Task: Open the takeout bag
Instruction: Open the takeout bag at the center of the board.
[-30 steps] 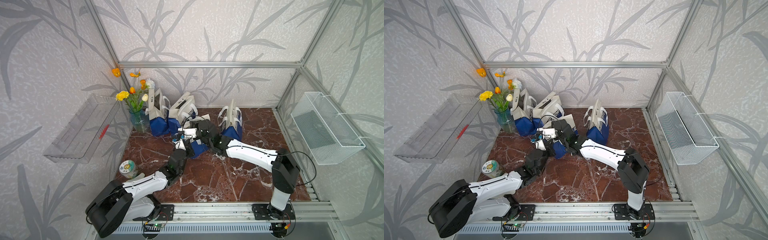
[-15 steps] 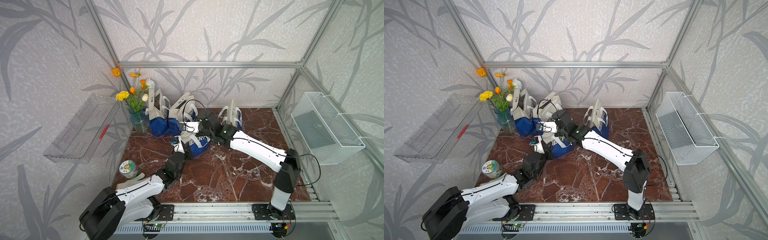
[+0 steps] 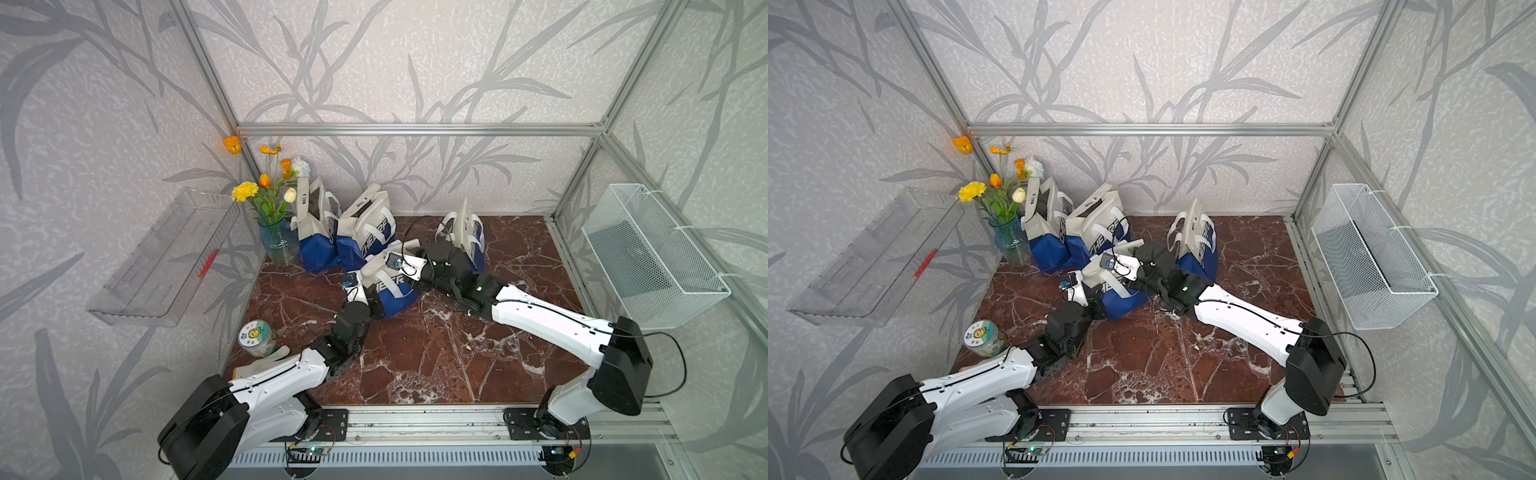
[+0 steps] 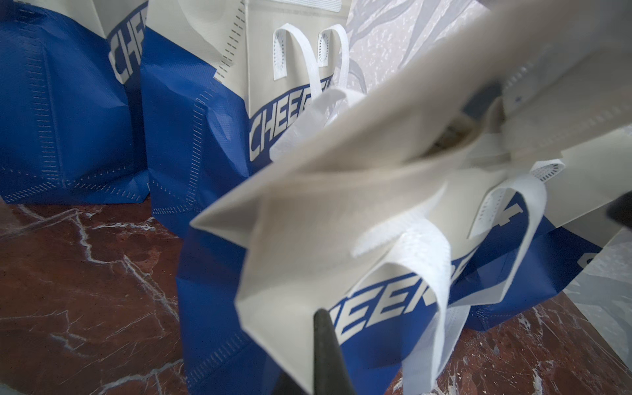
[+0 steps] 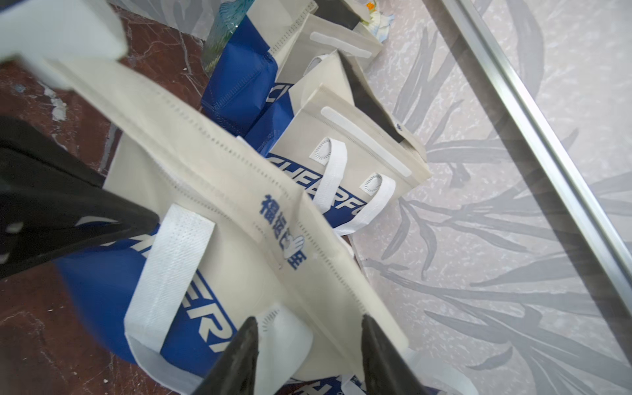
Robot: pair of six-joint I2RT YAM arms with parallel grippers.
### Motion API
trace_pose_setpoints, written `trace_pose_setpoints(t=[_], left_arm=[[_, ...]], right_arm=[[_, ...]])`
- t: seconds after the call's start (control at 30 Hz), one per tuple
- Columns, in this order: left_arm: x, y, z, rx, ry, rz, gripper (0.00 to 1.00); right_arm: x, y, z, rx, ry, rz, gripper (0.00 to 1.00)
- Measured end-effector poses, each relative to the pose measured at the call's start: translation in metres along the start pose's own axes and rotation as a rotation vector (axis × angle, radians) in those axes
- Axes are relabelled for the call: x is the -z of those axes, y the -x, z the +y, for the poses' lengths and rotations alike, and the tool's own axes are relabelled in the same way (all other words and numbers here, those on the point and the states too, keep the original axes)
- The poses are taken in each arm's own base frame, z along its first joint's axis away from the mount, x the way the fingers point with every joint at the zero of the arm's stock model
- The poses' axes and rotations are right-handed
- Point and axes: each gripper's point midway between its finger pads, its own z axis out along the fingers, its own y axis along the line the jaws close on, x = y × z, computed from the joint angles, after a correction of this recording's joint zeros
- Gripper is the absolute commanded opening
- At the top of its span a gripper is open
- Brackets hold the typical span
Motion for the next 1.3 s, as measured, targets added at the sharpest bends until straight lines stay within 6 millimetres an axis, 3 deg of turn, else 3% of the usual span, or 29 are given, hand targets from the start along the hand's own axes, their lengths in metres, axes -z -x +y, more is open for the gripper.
trace_pose_setpoints(t=[0.2,0.4,0.57,0.73,0.8,0.9,1.13,1.3], left_arm=[[-0.001,0.0,-0.001,-0.003,0.003,0.005,0.0],[-0.002,0.001,-0.001,-0.003,0.004,0.006,0.0],[-0.002,0.0,-0.001,-0.004,0.005,0.008,0.0],[-0.001,0.001,-0.001,-0.005,0.007,0.009,0.0],[-0.001,0.001,0.0,-0.006,0.007,0.009,0.0],[-0.001,0.001,0.0,-0.005,0.01,0.007,0.0],[-0.001,0.003,0.001,-0.003,0.013,0.001,0.0],[0.003,0.006,0.001,-0.002,0.013,-0.001,0.0]], right_arm=[[-0.001,0.006,0.004,-0.021,0.015,-0.035,0.48],[-0.01,0.018,-0.001,-0.059,-0.024,-0.09,0.35],[-0.025,0.016,0.004,-0.069,-0.032,-0.096,0.31],[-0.039,0.01,0.008,-0.085,-0.043,-0.089,0.21],[-0.041,0.012,0.006,-0.098,-0.063,-0.097,0.1],[-0.047,0.014,0.001,-0.122,-0.106,-0.104,0.02],[-0.063,0.01,-0.004,-0.141,-0.209,-0.073,0.0],[-0.064,0.014,-0.009,-0.049,-0.281,-0.015,0.0]])
